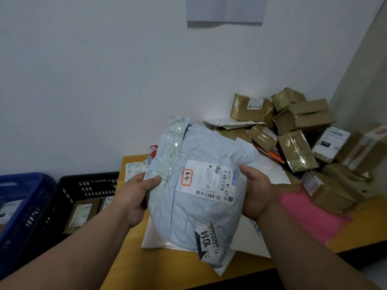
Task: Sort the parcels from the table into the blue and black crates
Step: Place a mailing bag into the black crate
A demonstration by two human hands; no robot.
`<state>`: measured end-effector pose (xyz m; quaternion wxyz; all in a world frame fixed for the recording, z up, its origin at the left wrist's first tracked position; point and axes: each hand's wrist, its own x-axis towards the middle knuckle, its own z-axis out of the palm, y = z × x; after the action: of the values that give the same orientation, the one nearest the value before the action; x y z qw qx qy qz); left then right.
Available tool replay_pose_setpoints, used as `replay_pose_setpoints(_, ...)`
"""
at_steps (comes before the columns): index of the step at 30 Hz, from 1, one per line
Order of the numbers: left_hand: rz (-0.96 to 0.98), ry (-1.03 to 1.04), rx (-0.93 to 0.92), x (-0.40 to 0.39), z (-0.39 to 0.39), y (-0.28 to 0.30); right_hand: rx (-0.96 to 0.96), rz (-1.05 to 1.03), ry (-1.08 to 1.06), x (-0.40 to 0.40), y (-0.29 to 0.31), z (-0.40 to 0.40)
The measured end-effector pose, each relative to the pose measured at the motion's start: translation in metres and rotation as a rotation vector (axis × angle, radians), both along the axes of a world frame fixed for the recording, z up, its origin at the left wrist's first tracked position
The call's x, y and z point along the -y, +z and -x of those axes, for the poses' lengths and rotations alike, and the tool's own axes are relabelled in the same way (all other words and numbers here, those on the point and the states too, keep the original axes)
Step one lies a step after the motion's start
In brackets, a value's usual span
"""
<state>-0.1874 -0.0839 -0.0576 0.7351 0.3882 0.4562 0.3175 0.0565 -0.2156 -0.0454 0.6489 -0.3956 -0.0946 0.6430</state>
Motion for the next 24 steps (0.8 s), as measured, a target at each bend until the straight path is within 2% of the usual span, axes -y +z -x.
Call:
replay_pose_setpoints(2, -0.022, 0.046, -0.009, -0.003, 0.012, -0.001, 0.051, -0.012, 0.045, -0.003, -0.004, 0.01)
replay_pose_setpoints(6, -0.07, 0.14, -0.022, -0.011, 0.044, -0.003, 0.423, 0.131, 0.081, -0.018, -0.018, 0.042)
replay_pose_setpoints(11, -0.11, 0.049, -0.136, -0.021, 0.122, -0.004, 0.597, 0.116, 0.067, -0.06, -0.02, 0.108)
replay_pose_setpoints(15, -0.076, 0.121, -0.084, -0.037, 0.213, 0.002, 0.704, 0.101, 0.26, -0.102, -0.021, 0.187)
replay_pose_setpoints(19, -0.003, 0.361, 0.004, -0.055, 0.301, -0.005, 0.671, 0.102, 0.313, -0.14, -0.032, 0.269)
replay_pose_setpoints(21, 0.072, 0.543, 0.059, -0.064, 0.339, -0.011, 0.605, 0.192, 0.331, -0.152, -0.044, 0.303)
replay_pose_setpoints(24, 0.179, 0.739, 0.133, -0.076, 0.384, -0.028, 0.503, 0.318, 0.508, -0.16, -0.067, 0.347)
